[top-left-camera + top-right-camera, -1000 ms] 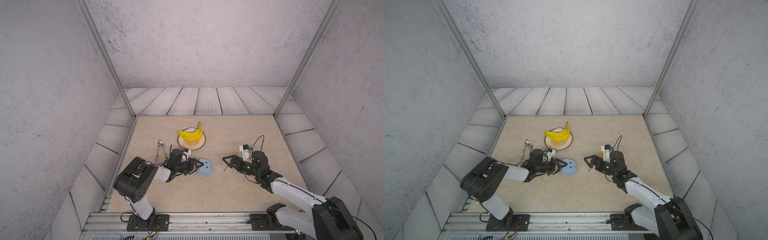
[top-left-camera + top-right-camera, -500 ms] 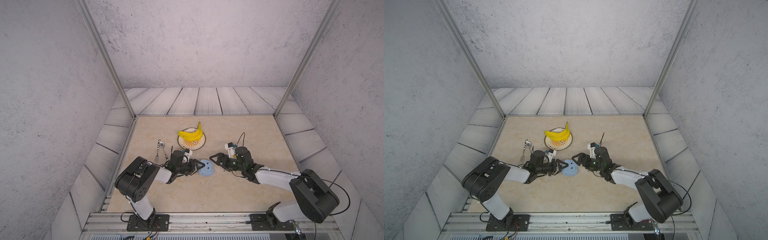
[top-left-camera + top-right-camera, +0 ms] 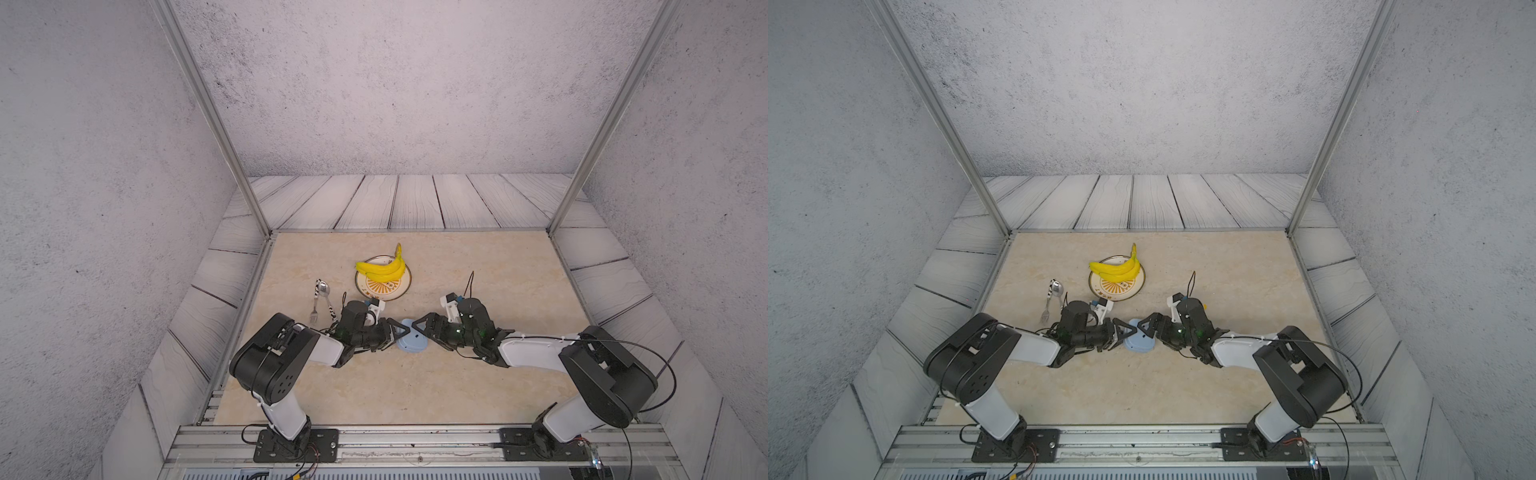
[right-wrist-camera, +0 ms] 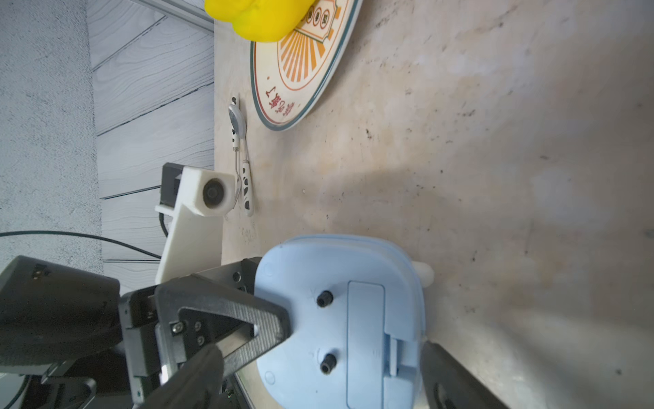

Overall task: Remove the battery from the alarm
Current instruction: Remove the cover from the alarm.

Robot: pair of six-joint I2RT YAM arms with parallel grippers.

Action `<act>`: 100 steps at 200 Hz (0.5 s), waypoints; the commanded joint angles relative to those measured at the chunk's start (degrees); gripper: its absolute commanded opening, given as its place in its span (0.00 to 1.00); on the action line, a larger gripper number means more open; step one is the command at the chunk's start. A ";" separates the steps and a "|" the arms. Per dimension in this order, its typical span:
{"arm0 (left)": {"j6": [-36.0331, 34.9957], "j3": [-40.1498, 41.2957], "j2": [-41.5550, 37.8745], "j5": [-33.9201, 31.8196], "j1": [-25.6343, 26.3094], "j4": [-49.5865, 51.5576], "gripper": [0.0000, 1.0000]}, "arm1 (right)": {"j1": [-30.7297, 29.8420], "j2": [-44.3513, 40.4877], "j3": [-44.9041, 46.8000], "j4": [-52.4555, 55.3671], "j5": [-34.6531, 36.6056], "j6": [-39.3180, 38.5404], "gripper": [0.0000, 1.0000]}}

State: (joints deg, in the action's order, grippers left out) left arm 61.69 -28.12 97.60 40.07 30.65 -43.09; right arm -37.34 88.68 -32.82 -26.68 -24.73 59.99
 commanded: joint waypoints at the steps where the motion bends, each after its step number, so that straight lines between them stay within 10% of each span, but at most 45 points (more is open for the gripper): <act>1: -1.55 0.17 0.59 -1.58 0.46 2.53 0.34 | -0.39 0.55 -1.63 -0.90 0.06 0.08 0.89; 100: -1.57 -0.01 0.77 -1.84 0.55 3.21 0.34 | -0.98 -0.11 -1.11 1.31 2.42 0.59 0.86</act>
State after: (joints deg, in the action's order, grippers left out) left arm 61.71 -28.12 97.60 40.03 30.68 -42.98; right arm -37.74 89.19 -34.22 -26.96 -24.60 60.23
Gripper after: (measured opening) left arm 0.452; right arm 0.862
